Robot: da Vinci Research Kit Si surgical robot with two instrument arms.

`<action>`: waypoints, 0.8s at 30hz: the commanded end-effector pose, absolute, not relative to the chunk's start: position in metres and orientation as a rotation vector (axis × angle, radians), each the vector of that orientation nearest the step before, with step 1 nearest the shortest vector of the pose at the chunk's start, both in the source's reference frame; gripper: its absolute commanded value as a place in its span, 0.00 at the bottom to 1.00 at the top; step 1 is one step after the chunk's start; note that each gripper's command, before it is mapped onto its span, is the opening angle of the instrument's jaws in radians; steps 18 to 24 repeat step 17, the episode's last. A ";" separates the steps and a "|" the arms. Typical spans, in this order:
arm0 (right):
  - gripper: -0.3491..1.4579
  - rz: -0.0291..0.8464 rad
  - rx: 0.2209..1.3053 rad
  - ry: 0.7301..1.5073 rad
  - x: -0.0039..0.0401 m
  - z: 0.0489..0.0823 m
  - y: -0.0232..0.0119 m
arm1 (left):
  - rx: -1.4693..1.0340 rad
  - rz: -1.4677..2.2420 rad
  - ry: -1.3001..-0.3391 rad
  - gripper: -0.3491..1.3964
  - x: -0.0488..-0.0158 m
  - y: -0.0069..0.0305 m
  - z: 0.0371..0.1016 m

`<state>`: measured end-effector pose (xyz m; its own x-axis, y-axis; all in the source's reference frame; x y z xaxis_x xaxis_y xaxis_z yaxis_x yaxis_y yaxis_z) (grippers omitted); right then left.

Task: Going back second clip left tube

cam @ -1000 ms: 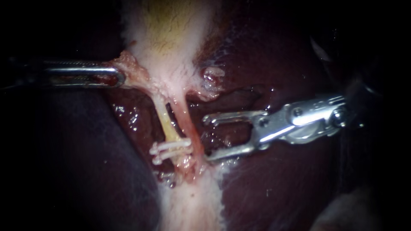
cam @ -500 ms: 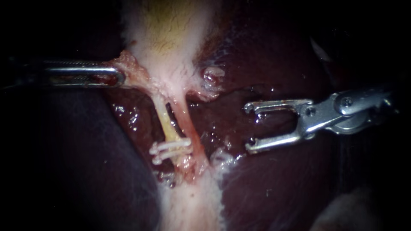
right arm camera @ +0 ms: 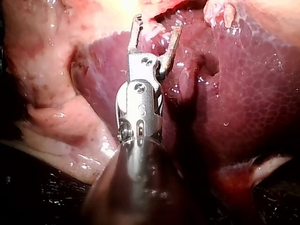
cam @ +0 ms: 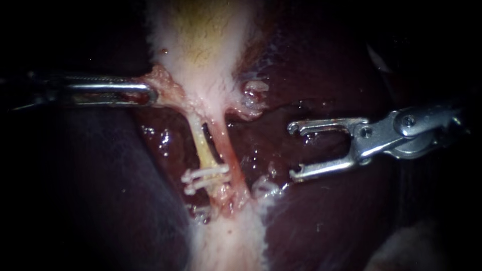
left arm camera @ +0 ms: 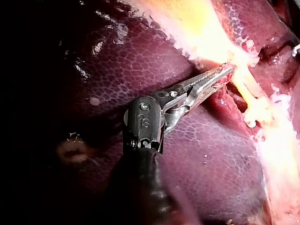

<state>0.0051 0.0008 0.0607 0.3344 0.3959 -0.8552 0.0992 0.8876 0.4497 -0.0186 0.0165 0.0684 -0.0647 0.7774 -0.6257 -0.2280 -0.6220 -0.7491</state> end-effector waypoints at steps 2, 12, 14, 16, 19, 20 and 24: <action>0.47 0.203 0.469 1.226 0.0052 0.0606 0.0008 | -1.483 1.779 -0.602 0.00 -0.0190 0.0165 0.0689; 0.47 0.203 0.469 1.226 0.0052 0.0605 0.0007 | -1.478 1.786 -0.599 0.00 -0.0196 0.0164 0.0697; 0.47 0.203 0.469 1.226 0.0052 0.0605 0.0007 | -1.478 1.786 -0.599 0.00 -0.0197 0.0164 0.0697; 0.47 0.203 0.469 1.226 0.0052 0.0605 0.0007 | -1.478 1.786 -0.599 0.00 -0.0197 0.0164 0.0698; 0.47 0.203 0.469 1.226 0.0052 0.0605 0.0007 | -1.478 1.786 -0.599 0.00 -0.0197 0.0164 0.0698; 0.47 0.203 0.469 1.226 0.0052 0.0605 0.0007 | -1.478 1.786 -0.599 0.00 -0.0197 0.0164 0.0698; 0.47 0.203 0.469 1.226 0.0052 0.0605 0.0007 | -1.478 1.786 -0.599 0.00 -0.0197 0.0164 0.0698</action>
